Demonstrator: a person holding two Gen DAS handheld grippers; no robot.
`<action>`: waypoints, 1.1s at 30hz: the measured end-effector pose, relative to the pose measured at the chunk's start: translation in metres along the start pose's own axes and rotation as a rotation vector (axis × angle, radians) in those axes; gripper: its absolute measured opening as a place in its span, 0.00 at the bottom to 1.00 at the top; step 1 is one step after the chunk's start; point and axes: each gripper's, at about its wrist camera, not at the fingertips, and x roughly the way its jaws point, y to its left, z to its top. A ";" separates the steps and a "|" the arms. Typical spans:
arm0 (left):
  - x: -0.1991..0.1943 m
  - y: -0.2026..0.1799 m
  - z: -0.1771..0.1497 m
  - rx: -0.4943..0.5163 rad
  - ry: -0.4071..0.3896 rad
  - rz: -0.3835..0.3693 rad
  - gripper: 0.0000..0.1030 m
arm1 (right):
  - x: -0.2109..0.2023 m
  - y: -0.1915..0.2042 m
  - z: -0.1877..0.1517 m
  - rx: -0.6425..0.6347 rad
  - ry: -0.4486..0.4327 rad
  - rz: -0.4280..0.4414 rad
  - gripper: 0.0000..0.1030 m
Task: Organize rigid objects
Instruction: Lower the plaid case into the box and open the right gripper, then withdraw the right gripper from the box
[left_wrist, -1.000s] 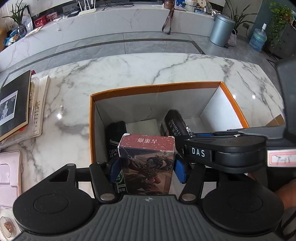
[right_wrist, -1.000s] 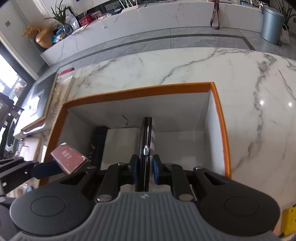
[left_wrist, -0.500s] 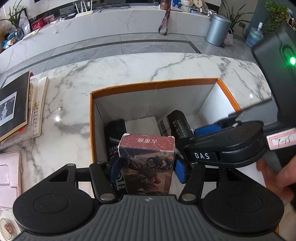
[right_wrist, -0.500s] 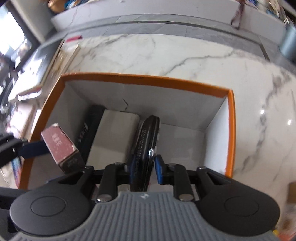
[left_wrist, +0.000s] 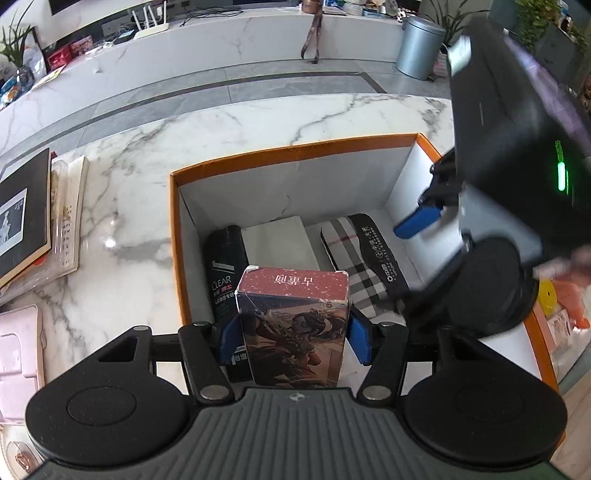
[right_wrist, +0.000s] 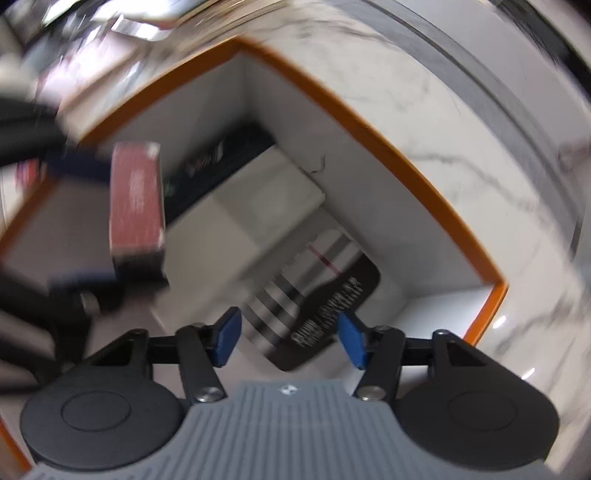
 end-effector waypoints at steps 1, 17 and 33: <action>0.000 0.001 0.001 -0.008 0.000 0.002 0.65 | 0.004 0.004 -0.001 -0.039 0.021 -0.005 0.64; 0.002 0.009 0.003 -0.040 -0.009 -0.010 0.65 | 0.040 0.007 0.004 -0.123 0.140 -0.002 0.52; -0.024 -0.008 -0.007 -0.115 -0.011 -0.101 0.65 | -0.064 0.004 -0.048 0.192 -0.289 -0.091 0.53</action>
